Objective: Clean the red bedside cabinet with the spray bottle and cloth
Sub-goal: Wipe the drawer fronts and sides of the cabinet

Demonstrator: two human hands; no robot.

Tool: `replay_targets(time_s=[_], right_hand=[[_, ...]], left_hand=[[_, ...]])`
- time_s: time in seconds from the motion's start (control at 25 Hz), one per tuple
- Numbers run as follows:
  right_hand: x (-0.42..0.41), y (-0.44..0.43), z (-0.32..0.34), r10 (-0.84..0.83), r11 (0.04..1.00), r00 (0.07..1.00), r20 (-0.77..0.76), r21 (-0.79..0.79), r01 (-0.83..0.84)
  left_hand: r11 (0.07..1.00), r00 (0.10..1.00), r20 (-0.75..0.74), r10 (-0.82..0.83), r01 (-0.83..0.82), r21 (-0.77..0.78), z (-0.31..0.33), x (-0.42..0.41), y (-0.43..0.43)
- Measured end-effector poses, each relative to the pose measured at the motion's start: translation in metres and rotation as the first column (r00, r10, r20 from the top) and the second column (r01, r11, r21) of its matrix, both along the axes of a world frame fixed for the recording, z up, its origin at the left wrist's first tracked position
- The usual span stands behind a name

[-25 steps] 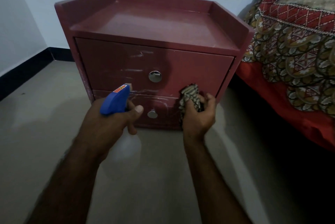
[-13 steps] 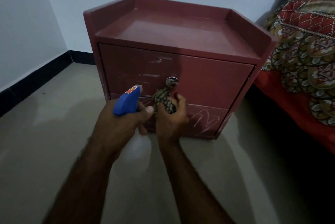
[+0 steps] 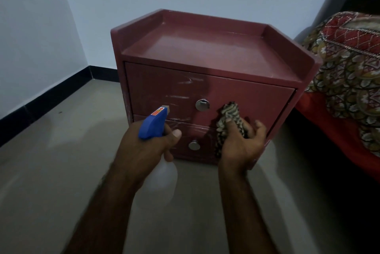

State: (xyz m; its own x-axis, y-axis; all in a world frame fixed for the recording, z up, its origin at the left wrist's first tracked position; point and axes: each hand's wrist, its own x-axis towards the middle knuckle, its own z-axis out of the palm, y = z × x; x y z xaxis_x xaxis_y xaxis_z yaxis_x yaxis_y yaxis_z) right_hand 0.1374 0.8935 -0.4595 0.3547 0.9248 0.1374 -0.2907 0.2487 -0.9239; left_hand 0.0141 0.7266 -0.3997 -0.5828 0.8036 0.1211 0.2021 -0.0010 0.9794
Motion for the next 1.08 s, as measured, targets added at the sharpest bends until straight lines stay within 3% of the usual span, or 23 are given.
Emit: replay_targets(time_s=[0.32,0.44,0.56,0.68,0.8,0.88,0.96,1.08], right_hand=[[0.011,0.005,0.034,0.051,0.998,0.955,-0.293,-0.031,-0.063],[0.011,0.003,0.044,0.106,0.994,0.948,-0.3,0.027,-0.103],[0.002,0.0,0.057,0.101,0.987,0.993,-0.064,0.134,-0.092],[-0.005,-0.002,0.058,0.011,0.962,0.98,0.199,0.264,-0.065],[-0.022,-0.006,0.057,-0.144,0.911,0.876,0.461,0.408,-0.065],[-0.04,-0.01,0.06,-0.121,0.868,0.795,0.594,0.452,-0.206],[-0.045,-0.01,0.06,-0.121,0.821,0.758,0.641,0.494,-0.287],[-0.032,-0.006,0.058,-0.182,0.862,0.836,0.518,0.493,-0.118]], left_hand=[[0.993,0.996,0.004,0.087,-0.086,-0.083,-0.008,0.004,0.007],[0.99,0.992,0.015,0.122,-0.12,-0.076,-0.006,0.0,0.006],[0.991,0.992,0.034,0.119,-0.117,-0.058,-0.003,-0.003,0.007],[0.991,0.992,0.031,0.119,-0.117,-0.063,-0.002,-0.001,0.006],[0.992,0.994,0.029,0.11,-0.108,-0.061,-0.003,0.002,0.006],[0.992,0.993,0.033,0.114,-0.112,-0.056,-0.004,0.003,0.007],[0.991,0.992,0.036,0.121,-0.118,-0.055,-0.003,0.005,0.008],[0.991,0.992,0.034,0.125,-0.124,-0.046,0.001,0.001,0.007]])
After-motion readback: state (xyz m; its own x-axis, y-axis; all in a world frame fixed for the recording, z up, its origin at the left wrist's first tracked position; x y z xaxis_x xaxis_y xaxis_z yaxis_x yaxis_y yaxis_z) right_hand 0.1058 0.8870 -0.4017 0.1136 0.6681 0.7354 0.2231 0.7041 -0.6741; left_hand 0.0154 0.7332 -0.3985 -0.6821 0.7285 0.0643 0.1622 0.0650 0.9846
